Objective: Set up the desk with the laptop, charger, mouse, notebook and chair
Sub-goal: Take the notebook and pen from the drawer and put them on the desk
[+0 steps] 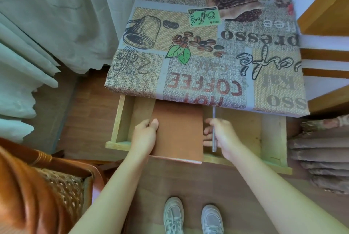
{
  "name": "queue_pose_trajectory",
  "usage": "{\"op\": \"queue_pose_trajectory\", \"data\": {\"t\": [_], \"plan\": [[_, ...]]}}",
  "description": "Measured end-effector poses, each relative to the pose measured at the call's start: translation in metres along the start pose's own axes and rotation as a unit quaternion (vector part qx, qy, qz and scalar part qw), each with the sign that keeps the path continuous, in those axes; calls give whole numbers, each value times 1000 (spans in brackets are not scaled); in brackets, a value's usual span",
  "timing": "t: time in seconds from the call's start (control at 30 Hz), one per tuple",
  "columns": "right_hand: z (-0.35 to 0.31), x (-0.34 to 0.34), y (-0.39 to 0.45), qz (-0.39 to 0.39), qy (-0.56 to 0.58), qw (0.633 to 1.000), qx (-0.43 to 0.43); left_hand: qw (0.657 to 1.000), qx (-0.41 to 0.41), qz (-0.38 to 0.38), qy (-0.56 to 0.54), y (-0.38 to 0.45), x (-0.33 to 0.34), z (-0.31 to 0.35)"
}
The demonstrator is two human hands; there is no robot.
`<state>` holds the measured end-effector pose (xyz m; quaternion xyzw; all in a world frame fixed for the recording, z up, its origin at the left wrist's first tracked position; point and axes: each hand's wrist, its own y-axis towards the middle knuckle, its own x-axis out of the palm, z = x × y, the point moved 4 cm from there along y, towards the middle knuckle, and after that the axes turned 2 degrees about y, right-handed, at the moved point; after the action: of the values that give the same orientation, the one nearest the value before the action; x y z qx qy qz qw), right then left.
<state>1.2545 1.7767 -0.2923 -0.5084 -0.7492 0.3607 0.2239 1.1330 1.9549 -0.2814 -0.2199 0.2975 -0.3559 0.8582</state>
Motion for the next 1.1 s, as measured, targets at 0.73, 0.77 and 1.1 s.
{"op": "queue_pose_trajectory", "data": {"t": [0.73,0.77,1.1], "plan": [[22,-48,-76,-33,-43,978,-201,983,-155,75,-60,-78,36,-48],[20,-49,-74,-33,-51,976,-207,982,-163,68,-74,-76,39,-48],[-12,-55,-75,66,-211,921,-321,958,-186,60,-210,-68,48,-14]]}}
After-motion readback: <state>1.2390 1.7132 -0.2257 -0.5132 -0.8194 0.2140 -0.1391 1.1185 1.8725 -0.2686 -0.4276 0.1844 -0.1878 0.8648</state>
